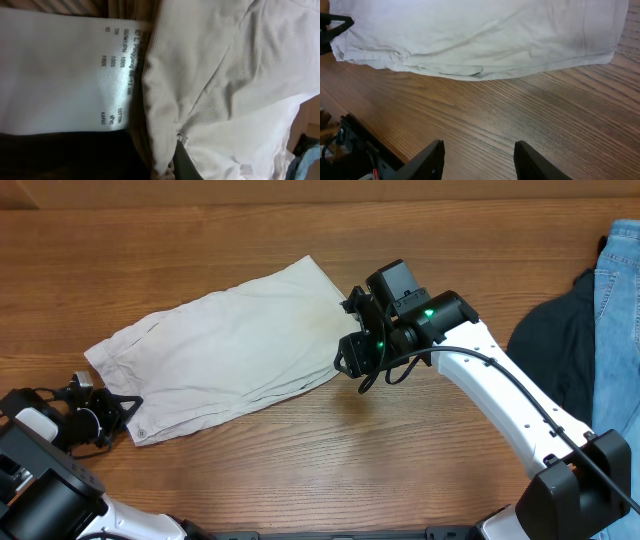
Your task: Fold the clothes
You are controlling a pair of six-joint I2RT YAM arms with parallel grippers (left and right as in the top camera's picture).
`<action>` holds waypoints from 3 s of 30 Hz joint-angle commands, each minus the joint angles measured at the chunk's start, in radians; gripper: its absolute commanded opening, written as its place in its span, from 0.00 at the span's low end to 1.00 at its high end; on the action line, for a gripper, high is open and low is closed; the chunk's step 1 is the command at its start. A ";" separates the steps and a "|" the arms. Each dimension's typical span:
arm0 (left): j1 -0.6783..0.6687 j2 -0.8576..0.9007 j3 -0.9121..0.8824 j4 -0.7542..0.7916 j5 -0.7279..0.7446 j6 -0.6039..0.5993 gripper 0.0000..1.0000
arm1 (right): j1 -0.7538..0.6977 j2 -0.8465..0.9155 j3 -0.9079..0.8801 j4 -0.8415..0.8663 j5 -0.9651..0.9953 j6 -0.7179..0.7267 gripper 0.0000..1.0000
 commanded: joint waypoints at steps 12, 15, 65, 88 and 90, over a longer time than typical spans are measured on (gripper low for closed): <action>0.011 -0.029 -0.033 -0.137 -0.260 -0.083 0.73 | 0.096 0.149 0.002 0.211 -0.195 -0.076 0.08; 0.043 -0.029 -0.033 -0.142 -0.296 -0.119 0.93 | 0.099 0.173 0.002 0.248 -0.248 -0.069 0.16; 0.064 0.261 -0.058 -0.090 -0.079 0.208 0.43 | 0.142 0.269 -0.002 0.485 -0.247 0.028 0.10; -0.061 0.236 0.028 -0.144 -0.178 0.105 0.04 | 0.141 0.268 -0.002 0.455 -0.247 0.027 0.10; -0.060 0.175 0.061 -0.207 -0.169 0.108 0.04 | 0.135 0.268 -0.002 0.455 -0.246 0.024 0.10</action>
